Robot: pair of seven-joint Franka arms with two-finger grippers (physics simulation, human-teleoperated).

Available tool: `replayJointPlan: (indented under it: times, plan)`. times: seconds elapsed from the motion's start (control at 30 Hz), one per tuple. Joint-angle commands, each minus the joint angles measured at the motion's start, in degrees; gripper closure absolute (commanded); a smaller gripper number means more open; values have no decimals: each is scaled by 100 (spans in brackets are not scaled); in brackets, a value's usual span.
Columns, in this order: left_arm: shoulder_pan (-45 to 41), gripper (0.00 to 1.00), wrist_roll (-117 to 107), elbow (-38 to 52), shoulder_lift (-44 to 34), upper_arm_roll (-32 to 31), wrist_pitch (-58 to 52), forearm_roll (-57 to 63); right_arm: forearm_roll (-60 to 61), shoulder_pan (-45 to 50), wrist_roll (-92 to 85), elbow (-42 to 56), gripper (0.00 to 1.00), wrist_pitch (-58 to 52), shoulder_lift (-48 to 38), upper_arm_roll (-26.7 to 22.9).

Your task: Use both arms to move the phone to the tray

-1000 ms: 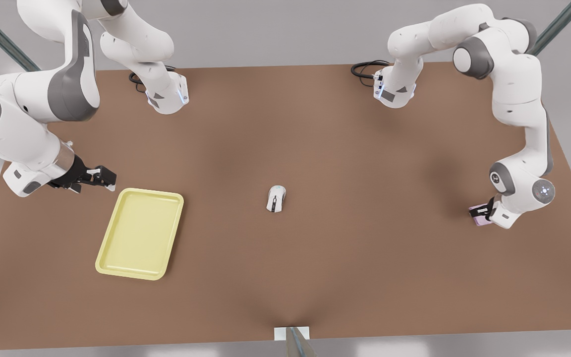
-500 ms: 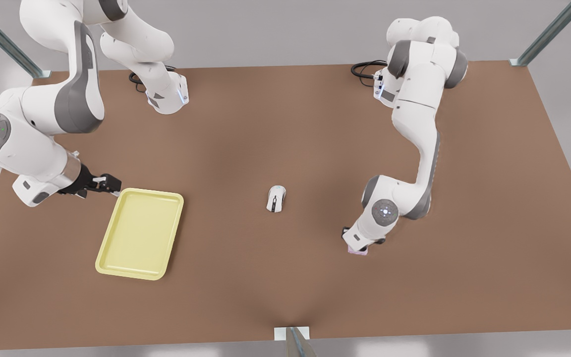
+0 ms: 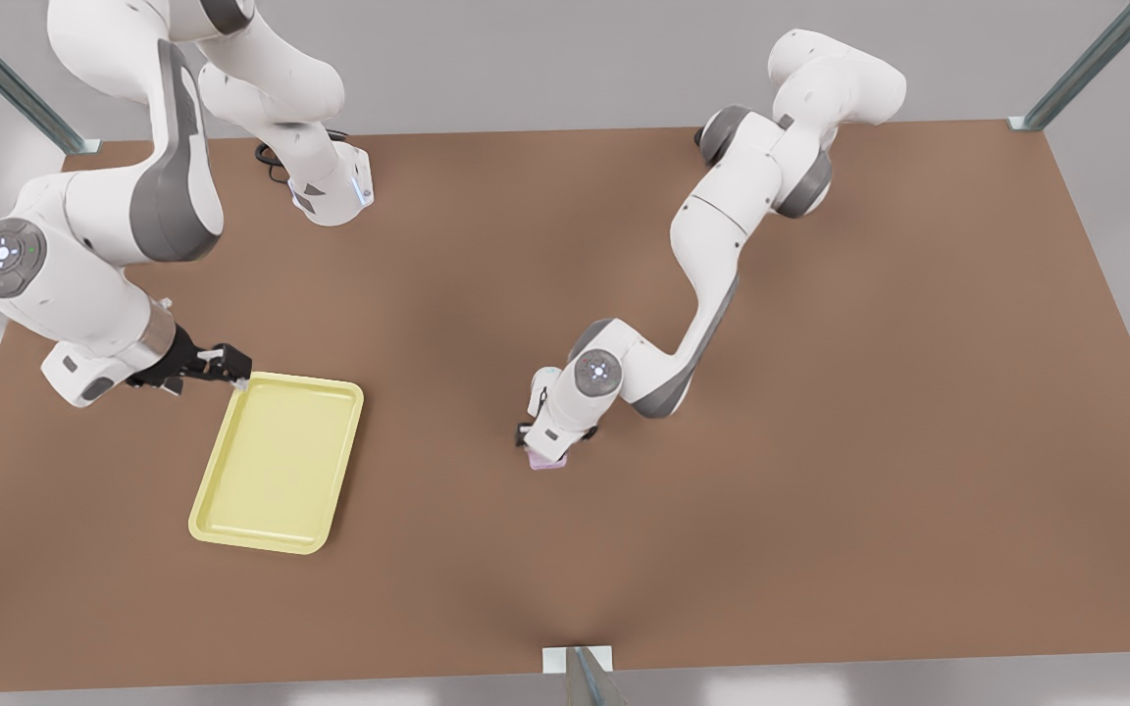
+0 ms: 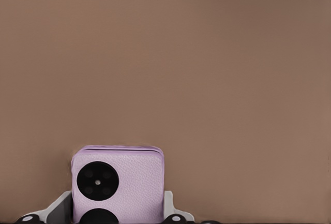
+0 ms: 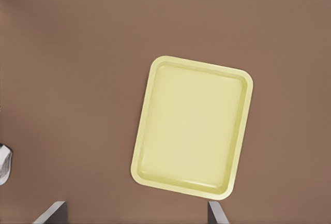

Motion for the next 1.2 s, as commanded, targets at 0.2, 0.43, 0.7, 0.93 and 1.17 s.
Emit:
replayJointPlan:
  times: [0.2, 0.43, 0.7, 0.93, 1.17]
  plan:
    - [2147, 0, 1787, -23, -1538, 304, -3378, 128, -161, 34, 33, -223, 0, 380, 21, 437]
    - [2657, 0, 5121, -2623, -4386, 1271, -4188, 234, -302, 1827, 1316, 1481, 0, 636, 2367, 191]
    - [2631, 0, 5094, -1904, -4430, 1122, -5814, 40, -407, 2767, 3574, 3987, 0, 354, 4803, 200]
    - [2639, 0, 5077, -1965, -4299, 1148, -5779, -126, -363, 2917, 4340, 4049, 0, 679, 5453, 253]
    - [2639, 0, 5112, -1956, -4219, 1148, -5752, -171, -372, 2864, 3980, 4066, 0, 996, 5673, 482]
